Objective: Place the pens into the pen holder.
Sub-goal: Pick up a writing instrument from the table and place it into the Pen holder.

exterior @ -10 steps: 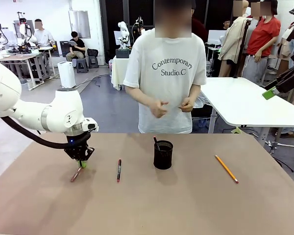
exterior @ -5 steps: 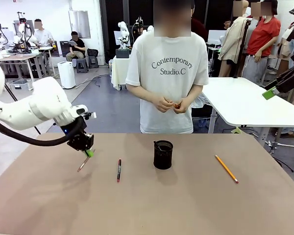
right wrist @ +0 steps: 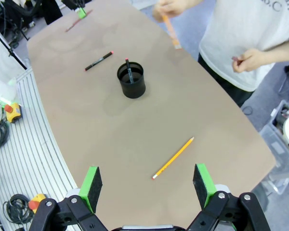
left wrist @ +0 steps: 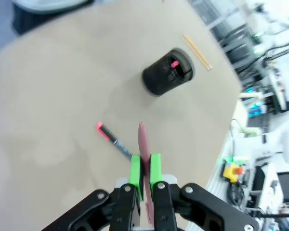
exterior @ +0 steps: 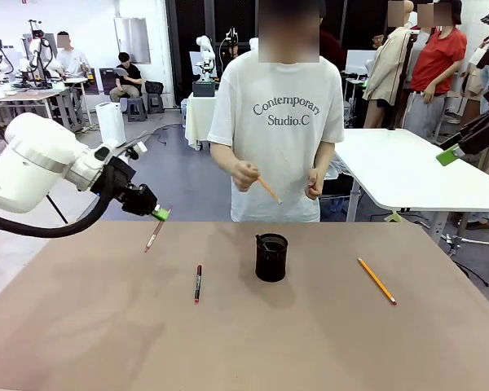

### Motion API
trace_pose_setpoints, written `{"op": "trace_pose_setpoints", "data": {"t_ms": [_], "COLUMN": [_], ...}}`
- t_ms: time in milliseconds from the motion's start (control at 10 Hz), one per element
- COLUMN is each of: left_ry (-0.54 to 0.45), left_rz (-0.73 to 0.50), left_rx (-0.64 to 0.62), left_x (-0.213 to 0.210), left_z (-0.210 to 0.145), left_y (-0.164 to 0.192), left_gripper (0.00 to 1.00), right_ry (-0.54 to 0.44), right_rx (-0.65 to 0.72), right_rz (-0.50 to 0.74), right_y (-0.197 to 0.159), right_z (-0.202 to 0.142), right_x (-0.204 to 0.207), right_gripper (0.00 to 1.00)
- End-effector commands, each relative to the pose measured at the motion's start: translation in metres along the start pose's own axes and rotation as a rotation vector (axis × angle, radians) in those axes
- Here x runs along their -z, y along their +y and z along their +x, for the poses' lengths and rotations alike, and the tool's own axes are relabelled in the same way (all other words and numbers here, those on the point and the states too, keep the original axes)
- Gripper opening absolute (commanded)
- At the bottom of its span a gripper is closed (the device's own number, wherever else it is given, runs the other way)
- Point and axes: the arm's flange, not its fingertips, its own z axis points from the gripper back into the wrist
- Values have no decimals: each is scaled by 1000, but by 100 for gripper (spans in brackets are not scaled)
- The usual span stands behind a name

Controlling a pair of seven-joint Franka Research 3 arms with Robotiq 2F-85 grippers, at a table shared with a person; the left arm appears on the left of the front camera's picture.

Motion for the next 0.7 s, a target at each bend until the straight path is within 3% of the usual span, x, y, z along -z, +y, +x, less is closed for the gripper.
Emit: {"op": "trace_pose_setpoints", "data": {"t_ms": [0, 300, 400, 600], "left_ry": [-93, -184, -180, -296], "left_rz": [-168, -253, -294, -265], "left_rx": [135, 453, 634, 711], "left_x": [-16, -56, -68, -89], "left_z": [-22, -42, -53, -65], "left_y": [-1, -6, -5, -12], "left_gripper": [0, 0, 0, 0], "right_ry": [-10, -10, -10, -10], "right_rx": [1, 1, 1, 1], "right_rz": [-1, -1, -1, -1], "right_y": [1, 1, 1, 1], "right_z": [2, 2, 2, 2], "right_x": [-1, -1, -1, -1], "right_gripper": [100, 100, 100, 100]}}
